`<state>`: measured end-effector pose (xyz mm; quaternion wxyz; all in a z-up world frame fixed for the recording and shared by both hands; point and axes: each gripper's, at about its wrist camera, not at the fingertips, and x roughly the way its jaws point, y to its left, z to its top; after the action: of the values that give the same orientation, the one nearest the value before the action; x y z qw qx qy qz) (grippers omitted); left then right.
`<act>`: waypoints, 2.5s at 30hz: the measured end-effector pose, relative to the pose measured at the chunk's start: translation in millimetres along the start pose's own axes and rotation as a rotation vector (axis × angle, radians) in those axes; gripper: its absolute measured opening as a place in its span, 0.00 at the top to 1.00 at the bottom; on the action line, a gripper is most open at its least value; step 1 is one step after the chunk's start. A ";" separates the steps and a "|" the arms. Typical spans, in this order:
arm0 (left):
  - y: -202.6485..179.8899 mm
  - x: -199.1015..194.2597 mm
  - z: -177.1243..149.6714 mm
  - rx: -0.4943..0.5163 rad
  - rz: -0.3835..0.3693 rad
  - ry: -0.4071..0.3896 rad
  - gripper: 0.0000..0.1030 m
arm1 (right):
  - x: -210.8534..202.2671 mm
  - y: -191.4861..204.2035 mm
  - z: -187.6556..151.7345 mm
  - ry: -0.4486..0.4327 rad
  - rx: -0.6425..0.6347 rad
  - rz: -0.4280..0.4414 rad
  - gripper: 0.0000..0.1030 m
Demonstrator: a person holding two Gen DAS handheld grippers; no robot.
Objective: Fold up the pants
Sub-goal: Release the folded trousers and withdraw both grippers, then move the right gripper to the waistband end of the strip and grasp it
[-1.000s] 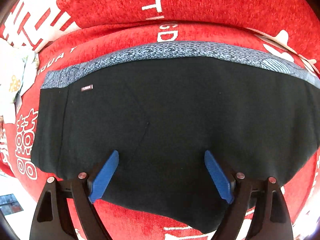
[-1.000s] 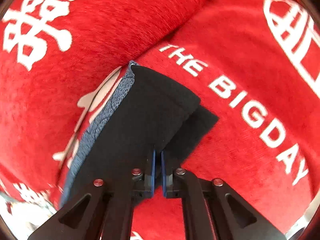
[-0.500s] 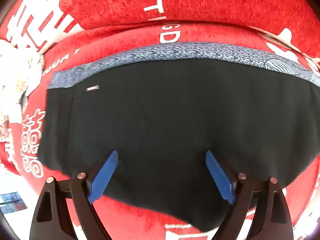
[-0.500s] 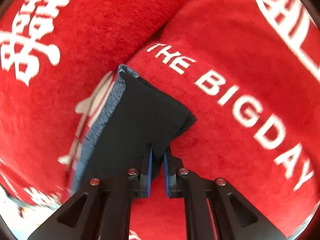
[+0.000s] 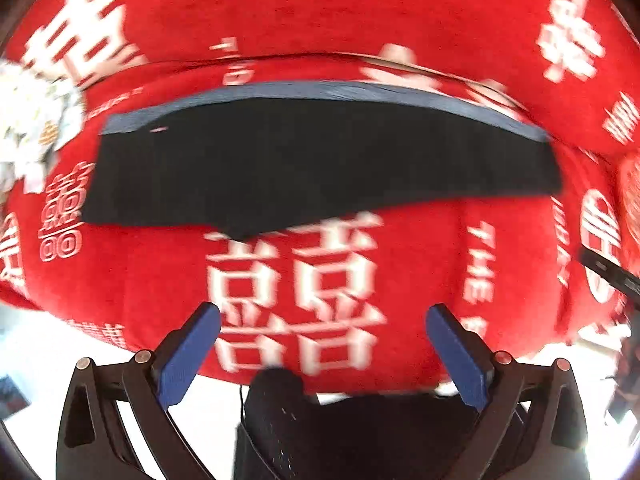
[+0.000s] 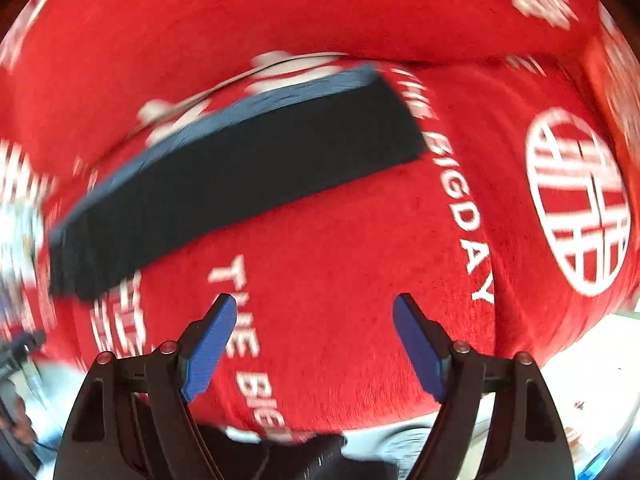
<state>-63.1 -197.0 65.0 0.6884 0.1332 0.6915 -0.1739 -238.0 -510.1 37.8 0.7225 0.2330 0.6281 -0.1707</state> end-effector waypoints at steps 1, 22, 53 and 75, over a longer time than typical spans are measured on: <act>-9.8 -4.4 -2.6 0.019 0.008 0.004 0.00 | -2.2 9.4 2.6 0.002 -0.029 0.004 0.19; -0.4 -34.9 1.1 -0.058 0.096 -0.025 0.00 | -26.8 58.0 15.6 0.032 -0.072 0.044 0.19; -39.0 -10.6 11.6 -0.011 0.116 0.033 0.00 | -22.3 27.5 11.5 0.033 -0.032 0.040 0.19; -74.3 69.5 27.9 0.071 0.138 0.129 0.00 | 39.6 -9.3 -8.0 0.125 0.060 0.029 0.19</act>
<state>-70.5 -279.9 0.0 0.6474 0.2158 0.7171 -0.1416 -243.6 -511.6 -3.2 0.6772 0.2738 0.6630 -0.1640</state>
